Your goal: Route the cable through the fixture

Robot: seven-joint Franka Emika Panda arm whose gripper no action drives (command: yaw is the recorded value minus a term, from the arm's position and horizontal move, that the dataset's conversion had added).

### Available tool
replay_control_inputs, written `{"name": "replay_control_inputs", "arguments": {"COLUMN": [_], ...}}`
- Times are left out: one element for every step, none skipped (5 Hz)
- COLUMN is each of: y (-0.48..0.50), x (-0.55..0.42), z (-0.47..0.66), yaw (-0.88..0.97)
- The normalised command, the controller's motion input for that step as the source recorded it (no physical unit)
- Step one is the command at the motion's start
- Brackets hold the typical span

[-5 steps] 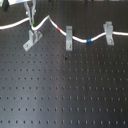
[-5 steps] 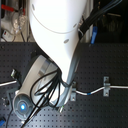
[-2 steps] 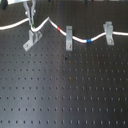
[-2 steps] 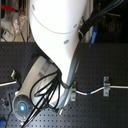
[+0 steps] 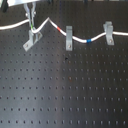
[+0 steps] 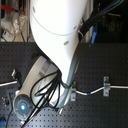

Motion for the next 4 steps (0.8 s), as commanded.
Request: {"name": "replay_control_inputs", "arguments": {"y": [0.038,0.028,0.06,0.341], "x": [0.145,0.103,0.075,0.006], "z": [0.24,0.24,0.12,0.04], "yaw": [0.0,0.0,0.0,0.03]}}
